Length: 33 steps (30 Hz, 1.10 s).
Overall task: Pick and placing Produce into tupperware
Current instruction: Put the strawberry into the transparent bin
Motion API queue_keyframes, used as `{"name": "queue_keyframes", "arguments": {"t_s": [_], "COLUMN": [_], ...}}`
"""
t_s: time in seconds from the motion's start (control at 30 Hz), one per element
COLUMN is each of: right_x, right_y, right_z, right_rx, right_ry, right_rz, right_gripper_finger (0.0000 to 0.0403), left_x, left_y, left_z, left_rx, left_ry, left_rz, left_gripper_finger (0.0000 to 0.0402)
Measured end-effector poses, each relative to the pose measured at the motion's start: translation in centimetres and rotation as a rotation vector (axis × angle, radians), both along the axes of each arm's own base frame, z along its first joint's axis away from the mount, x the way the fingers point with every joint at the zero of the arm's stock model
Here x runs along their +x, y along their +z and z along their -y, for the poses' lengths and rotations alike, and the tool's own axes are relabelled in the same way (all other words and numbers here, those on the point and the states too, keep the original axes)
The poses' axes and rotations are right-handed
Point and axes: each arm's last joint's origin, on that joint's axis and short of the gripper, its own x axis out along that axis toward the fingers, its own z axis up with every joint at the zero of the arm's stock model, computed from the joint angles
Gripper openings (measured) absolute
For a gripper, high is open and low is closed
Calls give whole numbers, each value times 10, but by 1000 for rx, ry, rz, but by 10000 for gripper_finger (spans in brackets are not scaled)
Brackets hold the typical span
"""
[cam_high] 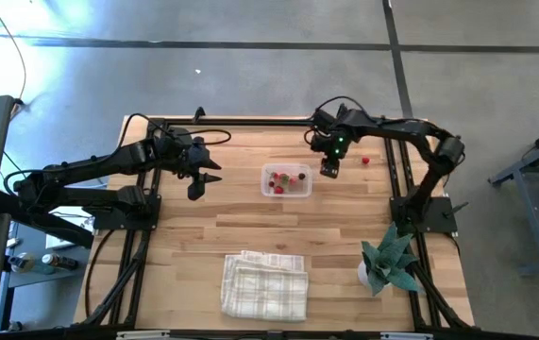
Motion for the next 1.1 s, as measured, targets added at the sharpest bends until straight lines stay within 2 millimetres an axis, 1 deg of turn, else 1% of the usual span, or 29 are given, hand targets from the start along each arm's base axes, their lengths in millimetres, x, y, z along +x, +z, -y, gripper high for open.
{"name": "queue_keyframes", "arguments": {"t_s": [0.2, 0.37, 0.47, 0.6, 0.7, 0.77, 0.9, 1.1], "right_x": [-10, -12, -5, 14, 33, 44, 58, 76], "right_y": [37, 63, 71, 80, 81, 77, 58, 29], "right_z": [-11, -26, -37, -52, -58, -59, -57, -51], "right_rx": [-62, -97, -106, -111, -105, -96, -58, -16], "right_ry": [-22, -22, 18, 94, 138, 164, 205, 224], "right_rz": [109, 233, 265, 296, 299, 278, 193, 125], "right_gripper_finger": [139, 139, 139, 139, 139, 139, 139, 139], "left_x": [0, 0, 0, 0, 0, 0, 0, 0], "left_y": [0, 0, 0, 0, 0, 0, 0, 0], "left_z": [0, 0, 0, 0, 0, 0, 0, 0], "left_rx": [0, 0, 0, 0, 0, 0, 0, 0], "left_ry": [0, 0, 0, 0, 0, 0, 0, 0], "left_rz": [0, -1, 0, -1, 0, 0, 0, 0], "left_gripper_finger": [159, 159, 159, 159, 159, 159, 159, 159]}}
